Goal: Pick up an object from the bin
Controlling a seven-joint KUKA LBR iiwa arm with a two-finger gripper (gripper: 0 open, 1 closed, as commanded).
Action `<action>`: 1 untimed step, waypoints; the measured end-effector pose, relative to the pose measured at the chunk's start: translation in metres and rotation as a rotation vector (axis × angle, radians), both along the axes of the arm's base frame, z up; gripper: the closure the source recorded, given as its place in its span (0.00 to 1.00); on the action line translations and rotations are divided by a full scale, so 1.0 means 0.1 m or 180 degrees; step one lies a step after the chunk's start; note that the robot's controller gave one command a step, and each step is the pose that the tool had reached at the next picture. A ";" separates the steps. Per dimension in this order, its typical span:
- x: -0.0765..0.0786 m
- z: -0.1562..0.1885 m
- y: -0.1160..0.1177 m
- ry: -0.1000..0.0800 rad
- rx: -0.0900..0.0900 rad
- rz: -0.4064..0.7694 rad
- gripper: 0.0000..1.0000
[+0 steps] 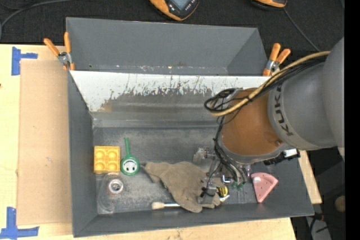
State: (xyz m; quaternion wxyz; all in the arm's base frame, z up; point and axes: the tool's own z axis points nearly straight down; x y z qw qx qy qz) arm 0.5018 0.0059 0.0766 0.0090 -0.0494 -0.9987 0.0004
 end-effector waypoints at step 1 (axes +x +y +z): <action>-0.03 -0.07 0.19 -0.0081 -0.0004 0.0020 0.00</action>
Offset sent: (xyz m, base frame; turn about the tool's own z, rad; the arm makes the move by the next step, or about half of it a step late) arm -0.0005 0.0050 -0.0014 -0.0006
